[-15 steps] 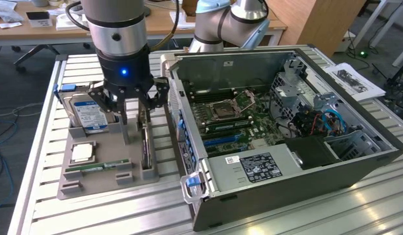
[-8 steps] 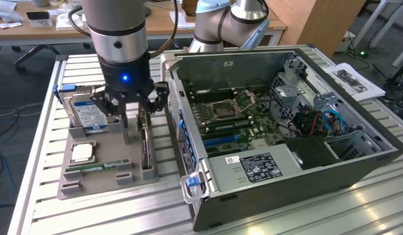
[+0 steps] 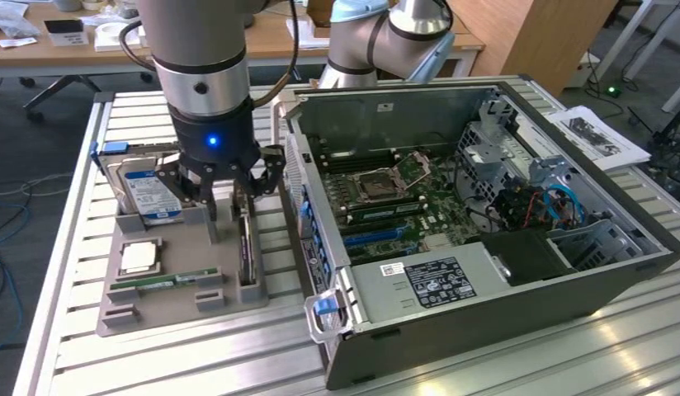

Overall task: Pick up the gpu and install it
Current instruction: 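Pick up the gpu and move the gpu toward the slot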

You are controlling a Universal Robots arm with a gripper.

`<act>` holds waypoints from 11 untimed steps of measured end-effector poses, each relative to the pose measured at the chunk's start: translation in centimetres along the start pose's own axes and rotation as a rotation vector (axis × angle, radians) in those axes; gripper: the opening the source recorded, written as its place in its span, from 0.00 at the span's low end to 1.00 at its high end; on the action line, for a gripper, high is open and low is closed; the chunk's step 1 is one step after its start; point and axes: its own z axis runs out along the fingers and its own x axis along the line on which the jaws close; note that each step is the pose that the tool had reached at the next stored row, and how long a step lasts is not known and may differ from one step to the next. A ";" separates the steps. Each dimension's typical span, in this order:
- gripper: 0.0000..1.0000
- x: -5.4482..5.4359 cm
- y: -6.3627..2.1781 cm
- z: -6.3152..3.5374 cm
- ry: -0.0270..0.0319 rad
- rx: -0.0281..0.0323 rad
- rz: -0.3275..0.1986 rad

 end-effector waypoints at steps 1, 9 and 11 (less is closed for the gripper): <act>0.53 -0.1 0.01 0.05 -0.0003 -0.0002 0.000; 0.53 -0.6 0.04 0.26 -0.0003 -0.0003 0.000; 0.53 -0.6 0.04 0.25 -0.0002 -0.0002 0.000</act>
